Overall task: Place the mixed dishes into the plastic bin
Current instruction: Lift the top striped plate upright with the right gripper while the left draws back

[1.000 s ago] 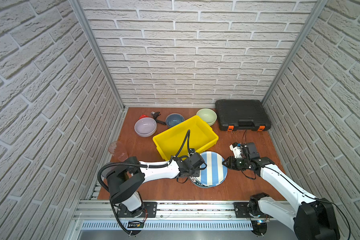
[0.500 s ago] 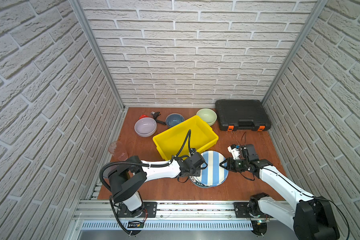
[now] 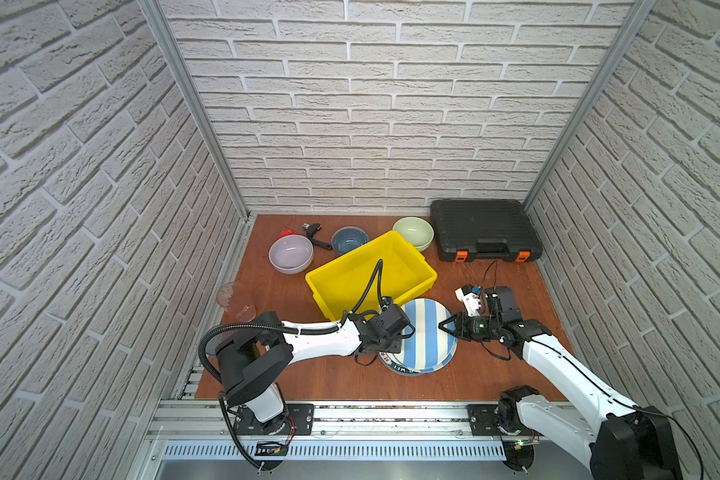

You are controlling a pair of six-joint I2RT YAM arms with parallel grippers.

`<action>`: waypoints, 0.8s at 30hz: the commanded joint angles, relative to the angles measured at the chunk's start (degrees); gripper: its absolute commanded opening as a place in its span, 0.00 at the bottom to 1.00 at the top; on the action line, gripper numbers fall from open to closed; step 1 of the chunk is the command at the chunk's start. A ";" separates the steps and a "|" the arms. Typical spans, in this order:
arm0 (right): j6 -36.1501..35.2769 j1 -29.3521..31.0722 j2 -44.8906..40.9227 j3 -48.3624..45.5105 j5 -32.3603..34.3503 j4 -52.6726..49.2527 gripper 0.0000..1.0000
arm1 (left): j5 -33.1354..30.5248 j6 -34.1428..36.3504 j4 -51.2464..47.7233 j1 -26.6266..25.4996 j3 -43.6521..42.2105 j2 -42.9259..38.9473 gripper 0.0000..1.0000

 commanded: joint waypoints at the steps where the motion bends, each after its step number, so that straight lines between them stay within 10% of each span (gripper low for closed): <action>1: -2.02 0.47 -1.16 1.64 2.41 -2.92 0.09 | -0.27 0.70 0.13 -0.16 -0.78 -1.94 0.32; 24: -7.29 0.45 -6.08 15.17 8.88 -19.46 0.06 | -6.81 3.10 -11.56 1.97 -0.92 -18.20 0.42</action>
